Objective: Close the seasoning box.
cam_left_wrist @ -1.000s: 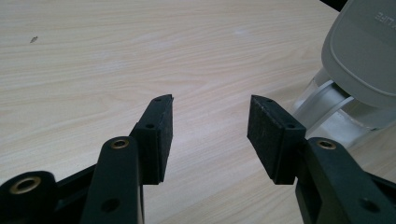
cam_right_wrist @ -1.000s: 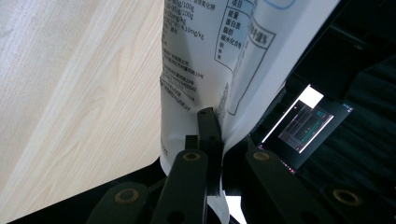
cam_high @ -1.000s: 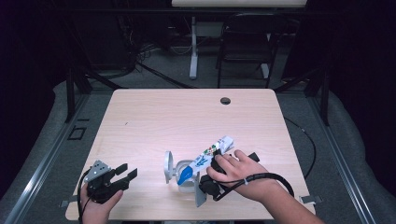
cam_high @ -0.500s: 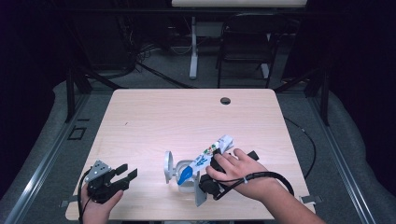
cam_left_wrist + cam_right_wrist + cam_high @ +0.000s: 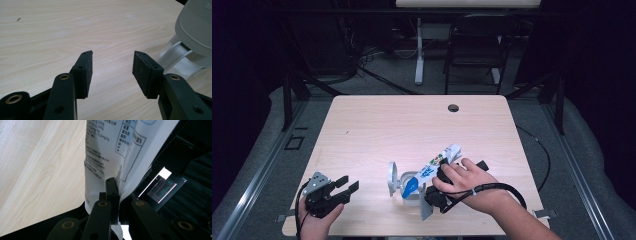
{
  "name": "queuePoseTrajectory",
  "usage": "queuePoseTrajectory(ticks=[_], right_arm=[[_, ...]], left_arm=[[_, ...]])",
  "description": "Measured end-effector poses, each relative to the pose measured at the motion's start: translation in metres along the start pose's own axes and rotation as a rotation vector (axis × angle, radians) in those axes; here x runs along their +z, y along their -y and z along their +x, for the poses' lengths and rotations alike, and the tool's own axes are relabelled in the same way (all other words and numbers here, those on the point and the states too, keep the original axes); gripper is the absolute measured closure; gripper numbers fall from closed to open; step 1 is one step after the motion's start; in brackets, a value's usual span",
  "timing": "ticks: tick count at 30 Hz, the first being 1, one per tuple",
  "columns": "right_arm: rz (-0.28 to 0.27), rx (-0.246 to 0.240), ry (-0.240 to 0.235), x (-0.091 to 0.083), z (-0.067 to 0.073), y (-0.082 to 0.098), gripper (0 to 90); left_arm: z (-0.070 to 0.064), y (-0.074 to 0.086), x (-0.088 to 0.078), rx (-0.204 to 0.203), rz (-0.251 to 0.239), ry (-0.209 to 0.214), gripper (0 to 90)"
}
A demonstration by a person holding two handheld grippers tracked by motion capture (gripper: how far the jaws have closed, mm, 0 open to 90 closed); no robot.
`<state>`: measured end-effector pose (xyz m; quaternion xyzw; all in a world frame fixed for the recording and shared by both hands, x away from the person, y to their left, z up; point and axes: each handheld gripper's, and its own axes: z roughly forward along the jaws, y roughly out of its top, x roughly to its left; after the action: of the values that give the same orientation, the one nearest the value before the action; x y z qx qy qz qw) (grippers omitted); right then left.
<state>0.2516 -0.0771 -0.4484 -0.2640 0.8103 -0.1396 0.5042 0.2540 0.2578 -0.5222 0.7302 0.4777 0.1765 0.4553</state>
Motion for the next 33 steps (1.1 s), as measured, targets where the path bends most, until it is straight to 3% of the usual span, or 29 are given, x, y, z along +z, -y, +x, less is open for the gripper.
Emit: queuePoseTrajectory(ticks=[13,16,17,19,33], right_arm=[[0.014,-0.042,-0.012,-0.001,-0.004,-0.003,89.7],[0.04,-0.075,-0.003,-0.003,-0.006,-0.004,89.7],[0.04,-0.07,-0.02,-0.003,-0.006,-0.005,89.7],[0.047,-0.093,-0.002,-0.003,-0.006,-0.006,89.7],[0.074,-0.124,-0.015,-0.004,-0.008,-0.012,89.7]], left_arm=[[0.0,0.0,0.0,-0.001,-0.003,0.001,51.0],[0.0,0.0,0.0,-0.001,-0.002,0.003,51.0],[0.0,0.0,0.0,-0.001,-0.003,0.003,51.0],[0.0,0.0,0.0,-0.001,-0.001,0.004,51.0],[0.0,0.0,0.0,-0.002,-0.005,0.007,51.0]])
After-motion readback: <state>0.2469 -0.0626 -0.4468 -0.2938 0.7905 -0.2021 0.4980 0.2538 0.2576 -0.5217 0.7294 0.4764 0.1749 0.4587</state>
